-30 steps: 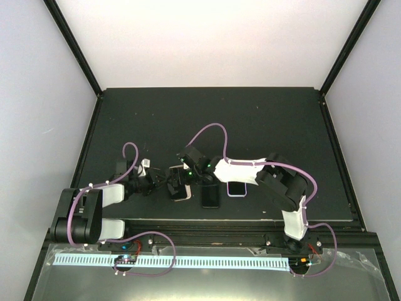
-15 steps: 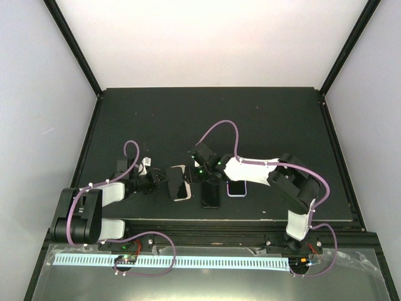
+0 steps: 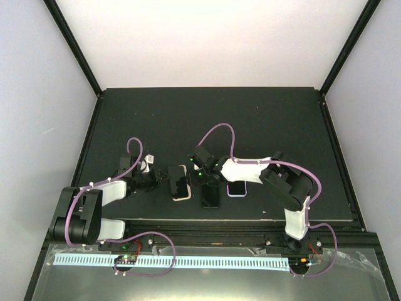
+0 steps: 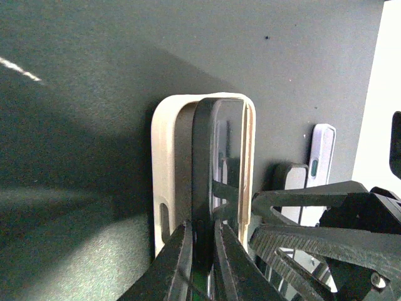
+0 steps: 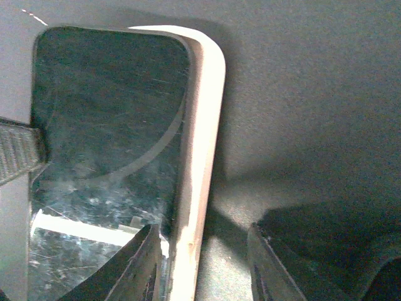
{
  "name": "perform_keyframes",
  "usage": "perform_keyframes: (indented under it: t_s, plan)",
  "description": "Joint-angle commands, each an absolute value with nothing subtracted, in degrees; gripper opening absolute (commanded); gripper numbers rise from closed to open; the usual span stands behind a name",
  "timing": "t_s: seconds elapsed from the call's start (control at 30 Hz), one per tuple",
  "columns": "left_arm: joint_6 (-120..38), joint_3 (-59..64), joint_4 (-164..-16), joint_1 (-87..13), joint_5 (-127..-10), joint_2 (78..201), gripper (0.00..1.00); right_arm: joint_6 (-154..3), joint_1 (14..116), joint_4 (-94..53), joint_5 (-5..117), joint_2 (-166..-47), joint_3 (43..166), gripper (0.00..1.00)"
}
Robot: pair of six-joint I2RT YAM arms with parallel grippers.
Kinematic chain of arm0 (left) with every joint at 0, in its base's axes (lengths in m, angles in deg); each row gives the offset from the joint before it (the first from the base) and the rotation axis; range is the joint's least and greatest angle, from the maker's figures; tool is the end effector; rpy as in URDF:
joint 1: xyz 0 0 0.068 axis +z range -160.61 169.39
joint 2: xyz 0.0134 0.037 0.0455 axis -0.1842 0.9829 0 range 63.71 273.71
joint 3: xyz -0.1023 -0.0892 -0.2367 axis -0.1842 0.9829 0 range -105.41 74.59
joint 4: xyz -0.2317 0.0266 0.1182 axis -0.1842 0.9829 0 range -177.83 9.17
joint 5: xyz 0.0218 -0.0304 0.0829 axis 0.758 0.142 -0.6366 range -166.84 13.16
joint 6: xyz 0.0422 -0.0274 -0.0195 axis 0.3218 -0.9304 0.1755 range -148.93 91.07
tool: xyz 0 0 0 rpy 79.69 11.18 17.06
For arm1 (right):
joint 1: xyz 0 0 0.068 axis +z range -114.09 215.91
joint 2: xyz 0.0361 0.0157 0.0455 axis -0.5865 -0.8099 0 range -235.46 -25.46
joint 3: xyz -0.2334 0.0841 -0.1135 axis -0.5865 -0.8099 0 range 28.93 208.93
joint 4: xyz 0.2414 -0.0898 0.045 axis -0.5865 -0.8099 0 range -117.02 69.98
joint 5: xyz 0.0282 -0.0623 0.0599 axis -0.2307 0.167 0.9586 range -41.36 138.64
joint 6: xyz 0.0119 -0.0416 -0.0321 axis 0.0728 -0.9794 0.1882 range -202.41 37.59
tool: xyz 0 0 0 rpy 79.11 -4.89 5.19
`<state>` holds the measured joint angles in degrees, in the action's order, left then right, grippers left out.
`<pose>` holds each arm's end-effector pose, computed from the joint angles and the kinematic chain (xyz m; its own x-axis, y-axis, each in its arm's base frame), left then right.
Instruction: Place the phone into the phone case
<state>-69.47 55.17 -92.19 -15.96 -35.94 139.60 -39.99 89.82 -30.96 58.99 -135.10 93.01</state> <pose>0.2000 -0.0421 0.1188 -0.9032 -0.4089 -0.1307 -0.1531 0.5913 -0.7918 0.2206 0.3135 0.1383 -0.9383 -0.1606 -0.3064 -0.2986 0.8232 0.4829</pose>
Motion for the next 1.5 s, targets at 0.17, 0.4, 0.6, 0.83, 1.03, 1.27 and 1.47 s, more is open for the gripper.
perform_keyframes:
  t_s: [0.17,0.4,0.6,0.83,1.03,1.27,1.47]
  plan:
    - [-70.21,52.79,-93.07,-20.16,-41.88,142.37,0.08,-38.3,89.74,-26.05,62.64,-135.67,92.29,0.37]
    - [-70.55,51.96,-89.64,-21.95,-44.69,141.77,0.12,-37.44,89.79,-24.67,62.49,-135.59,91.34,0.35]
    - [-70.01,50.2,-80.43,-21.93,-49.68,133.48,0.28,-37.7,89.57,-25.21,61.16,-134.35,90.34,0.35]
    - [-68.7,49.13,-73.54,-21.87,-52.28,127.51,0.39,-36.65,89.51,-23.68,62.08,-134.35,89.21,0.35]
    - [-69.33,52.06,-76.85,-22.0,-47.0,126.98,0.34,-36.27,89.44,-22.59,63.1,-134.19,88.77,0.34]
    - [-70.06,53.71,-80.78,-22.67,-44.32,129.55,0.3,-35.01,89.35,-20.75,64.06,-133.87,87.59,0.35]
    - [-70.67,54.19,-85.07,-23.74,-43.93,133.32,0.21,-34.18,89.34,-19.34,64.9,-134.16,86.94,0.34]
